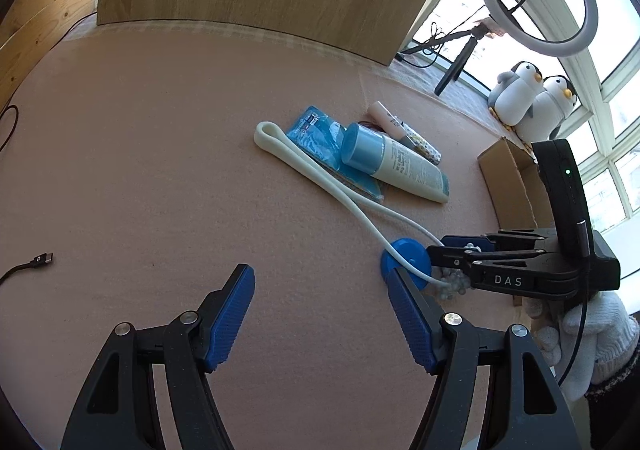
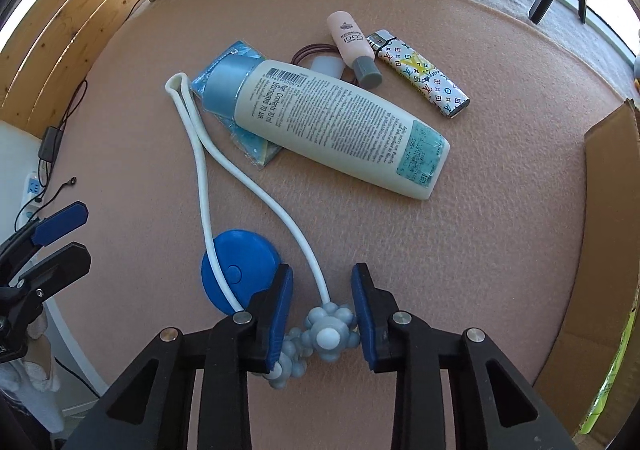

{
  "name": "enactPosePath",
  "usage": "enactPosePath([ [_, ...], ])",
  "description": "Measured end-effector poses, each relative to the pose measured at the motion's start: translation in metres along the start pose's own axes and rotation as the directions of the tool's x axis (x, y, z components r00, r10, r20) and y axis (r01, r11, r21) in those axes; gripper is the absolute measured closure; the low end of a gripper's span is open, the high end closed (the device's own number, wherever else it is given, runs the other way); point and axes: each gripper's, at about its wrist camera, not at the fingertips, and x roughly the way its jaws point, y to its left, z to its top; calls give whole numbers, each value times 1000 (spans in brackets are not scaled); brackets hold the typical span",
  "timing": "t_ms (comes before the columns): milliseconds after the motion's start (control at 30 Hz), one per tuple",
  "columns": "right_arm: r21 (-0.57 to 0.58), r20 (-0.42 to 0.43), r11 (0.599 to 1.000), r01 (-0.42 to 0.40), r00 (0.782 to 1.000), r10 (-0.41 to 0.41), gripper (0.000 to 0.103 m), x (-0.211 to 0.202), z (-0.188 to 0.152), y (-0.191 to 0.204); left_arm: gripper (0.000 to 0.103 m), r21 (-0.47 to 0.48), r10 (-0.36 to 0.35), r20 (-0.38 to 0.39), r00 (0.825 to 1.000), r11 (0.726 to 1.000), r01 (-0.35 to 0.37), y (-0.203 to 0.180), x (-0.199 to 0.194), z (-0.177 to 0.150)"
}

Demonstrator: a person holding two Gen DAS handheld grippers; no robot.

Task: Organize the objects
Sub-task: 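Close the right gripper on the grey knobbed end of the white massager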

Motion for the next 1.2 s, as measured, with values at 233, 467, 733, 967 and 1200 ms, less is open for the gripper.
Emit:
enactPosePath([
  [233, 31, 1, 998, -46, 999, 46, 76, -5, -28, 3, 31, 14, -47, -43, 998, 999, 47, -21, 24, -5],
  [467, 56, 1, 993, -106, 994, 106, 76, -8, -54, 10, 34, 35, -69, -66, 995, 997, 72, -35, 36, -13],
  [733, 56, -21, 981, -185, 982, 186, 76, -5, -75, 28, 44, 45, -72, -85, 994, 996, 76, -36, 35, -25],
  [967, 26, -23, 981, -195, 980, 195, 76, -4, -80, 44, 54, 37, -87, -134, 987, 995, 93, -34, 34, -51],
  [1200, -24, -9, 988, -152, 988, 152, 75, -6, -86, 54, 60, 18, -86, -149, 985, 996, 90, -31, 29, -63],
])
